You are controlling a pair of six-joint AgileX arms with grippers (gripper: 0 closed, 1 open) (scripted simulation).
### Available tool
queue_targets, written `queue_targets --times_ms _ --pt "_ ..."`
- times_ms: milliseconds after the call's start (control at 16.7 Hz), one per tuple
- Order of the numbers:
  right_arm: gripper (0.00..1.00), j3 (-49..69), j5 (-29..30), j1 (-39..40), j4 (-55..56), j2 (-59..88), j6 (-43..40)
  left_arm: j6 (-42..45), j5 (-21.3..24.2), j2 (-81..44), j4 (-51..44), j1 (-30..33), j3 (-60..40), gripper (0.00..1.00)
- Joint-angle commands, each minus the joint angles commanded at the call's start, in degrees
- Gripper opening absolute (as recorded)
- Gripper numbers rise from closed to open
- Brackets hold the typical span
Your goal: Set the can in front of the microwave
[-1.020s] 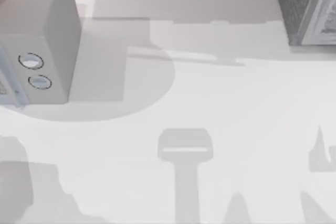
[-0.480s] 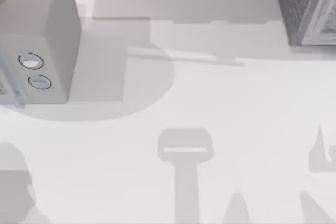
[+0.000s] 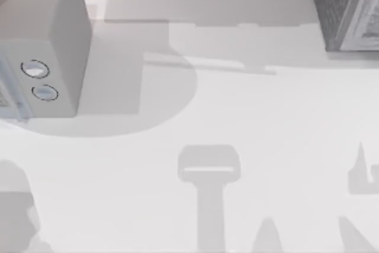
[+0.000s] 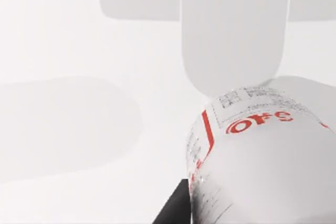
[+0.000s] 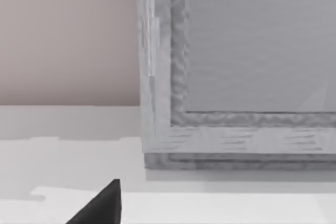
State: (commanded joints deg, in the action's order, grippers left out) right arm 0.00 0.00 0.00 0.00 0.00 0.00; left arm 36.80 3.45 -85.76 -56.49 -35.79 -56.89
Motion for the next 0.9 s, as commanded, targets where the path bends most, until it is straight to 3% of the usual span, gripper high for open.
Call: queue_targets --times_ms 780,900 --pt "1.00 0.00 0.00 0.00 0.00 0.00 0.00 0.00 0.00 0.00 0.00 0.00 0.00 0.98" --pt "1.00 0.00 0.00 0.00 0.00 0.00 0.00 0.00 0.00 0.00 0.00 0.00 0.00 1.00"
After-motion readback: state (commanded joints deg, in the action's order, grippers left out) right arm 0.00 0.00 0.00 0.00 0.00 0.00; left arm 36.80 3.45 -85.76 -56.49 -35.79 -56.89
